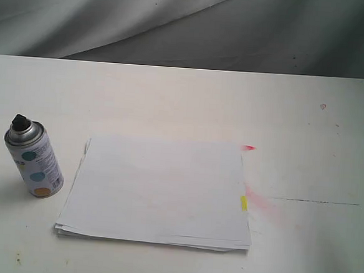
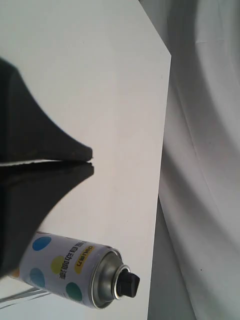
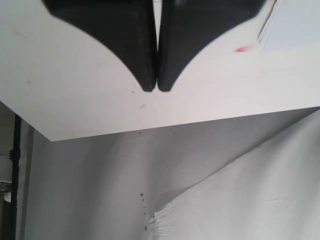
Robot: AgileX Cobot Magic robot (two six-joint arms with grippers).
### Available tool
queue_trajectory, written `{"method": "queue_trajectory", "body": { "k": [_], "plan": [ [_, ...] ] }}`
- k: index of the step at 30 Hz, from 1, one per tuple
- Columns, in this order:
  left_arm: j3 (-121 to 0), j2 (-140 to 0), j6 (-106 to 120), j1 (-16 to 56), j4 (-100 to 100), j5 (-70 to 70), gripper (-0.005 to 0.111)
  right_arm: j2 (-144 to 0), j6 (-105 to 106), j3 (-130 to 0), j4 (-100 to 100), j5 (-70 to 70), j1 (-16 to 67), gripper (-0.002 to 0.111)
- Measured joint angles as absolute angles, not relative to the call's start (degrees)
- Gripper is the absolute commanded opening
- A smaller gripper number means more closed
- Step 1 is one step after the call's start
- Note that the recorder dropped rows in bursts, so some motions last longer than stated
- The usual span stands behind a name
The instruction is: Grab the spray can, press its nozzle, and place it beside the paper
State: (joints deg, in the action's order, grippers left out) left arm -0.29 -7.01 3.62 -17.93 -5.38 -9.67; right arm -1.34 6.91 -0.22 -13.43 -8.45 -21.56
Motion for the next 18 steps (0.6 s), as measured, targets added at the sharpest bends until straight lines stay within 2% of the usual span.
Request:
{"method": "queue_trajectory", "body": {
  "k": [18],
  "plan": [
    [-0.29, -7.01, 2.57, -17.93, -6.02, -9.36, 0.0, -1.34, 6.91, -0.22, -13.43, -8.45, -21.56, 0.0]
  ]
}}
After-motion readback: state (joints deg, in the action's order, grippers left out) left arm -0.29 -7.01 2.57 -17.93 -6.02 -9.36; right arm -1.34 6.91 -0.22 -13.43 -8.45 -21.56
